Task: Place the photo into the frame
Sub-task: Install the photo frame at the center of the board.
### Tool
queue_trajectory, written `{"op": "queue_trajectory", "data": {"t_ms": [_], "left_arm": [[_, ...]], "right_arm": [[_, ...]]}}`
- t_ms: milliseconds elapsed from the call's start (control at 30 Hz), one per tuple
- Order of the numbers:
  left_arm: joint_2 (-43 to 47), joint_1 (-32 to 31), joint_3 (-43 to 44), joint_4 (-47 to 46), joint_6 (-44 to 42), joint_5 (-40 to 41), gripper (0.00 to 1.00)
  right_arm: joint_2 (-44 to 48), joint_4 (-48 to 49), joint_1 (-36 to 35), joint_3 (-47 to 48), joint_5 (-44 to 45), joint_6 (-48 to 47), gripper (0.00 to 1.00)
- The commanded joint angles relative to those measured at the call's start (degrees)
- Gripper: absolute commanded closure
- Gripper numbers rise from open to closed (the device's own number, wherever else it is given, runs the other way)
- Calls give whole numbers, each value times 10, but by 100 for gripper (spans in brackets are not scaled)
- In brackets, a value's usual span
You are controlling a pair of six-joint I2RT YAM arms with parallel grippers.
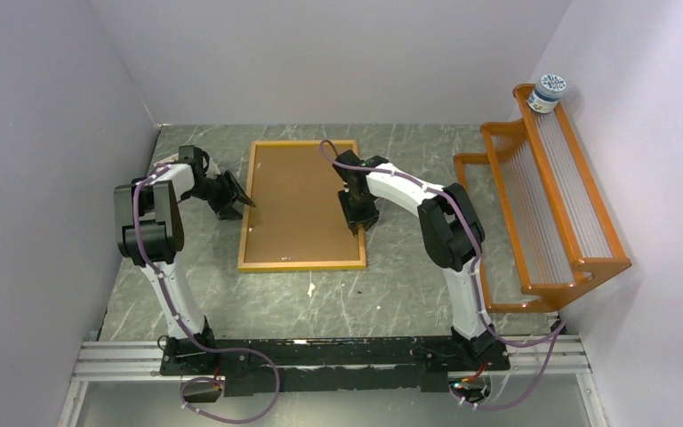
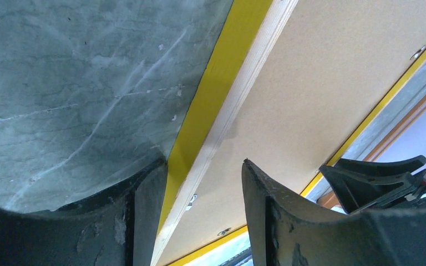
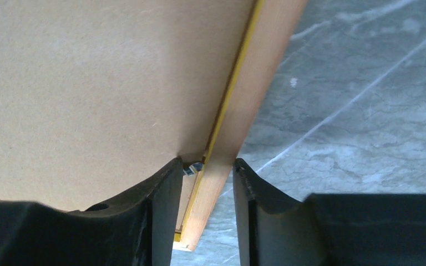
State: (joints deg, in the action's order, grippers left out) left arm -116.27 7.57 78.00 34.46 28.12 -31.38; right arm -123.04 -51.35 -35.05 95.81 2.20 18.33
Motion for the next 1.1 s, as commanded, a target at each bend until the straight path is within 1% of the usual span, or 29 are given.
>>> {"op": "queue_trajectory", "data": {"t_ms": [0, 200, 400, 500, 567, 667, 700, 800, 867, 967, 1067], "left_arm": [[12, -14, -18, 12, -10, 21, 42], [20, -22, -27, 9, -3, 19, 42], [29, -24, -32, 10, 0, 24, 42], [35, -24, -35, 11, 4, 25, 41], [43, -23, -41, 8, 14, 27, 38], [57, -23, -56, 2, 26, 21, 33], [61, -23, -61, 3, 29, 21, 32], [74, -24, -78, 8, 31, 23, 29], [84, -24, -89, 11, 29, 31, 29], [99, -24, -108, 8, 30, 21, 30], [114, -24, -129, 0, 34, 4, 38]], "right_arm": [[10, 39, 22, -31, 28, 34, 61], [31, 57, 26, -63, -2, 39, 67], [57, 85, 27, -78, -20, 43, 68], [59, 81, 27, -70, -13, 51, 69], [61, 79, 28, -67, -2, 59, 69], [78, 80, 29, -72, 19, 80, 65], [83, 81, 31, -74, 20, 86, 62], [93, 80, 37, -78, 19, 105, 47], [96, 81, 40, -80, 20, 115, 42], [99, 85, 40, -77, 17, 125, 41], [126, 117, 40, -91, -4, 129, 41]]}}
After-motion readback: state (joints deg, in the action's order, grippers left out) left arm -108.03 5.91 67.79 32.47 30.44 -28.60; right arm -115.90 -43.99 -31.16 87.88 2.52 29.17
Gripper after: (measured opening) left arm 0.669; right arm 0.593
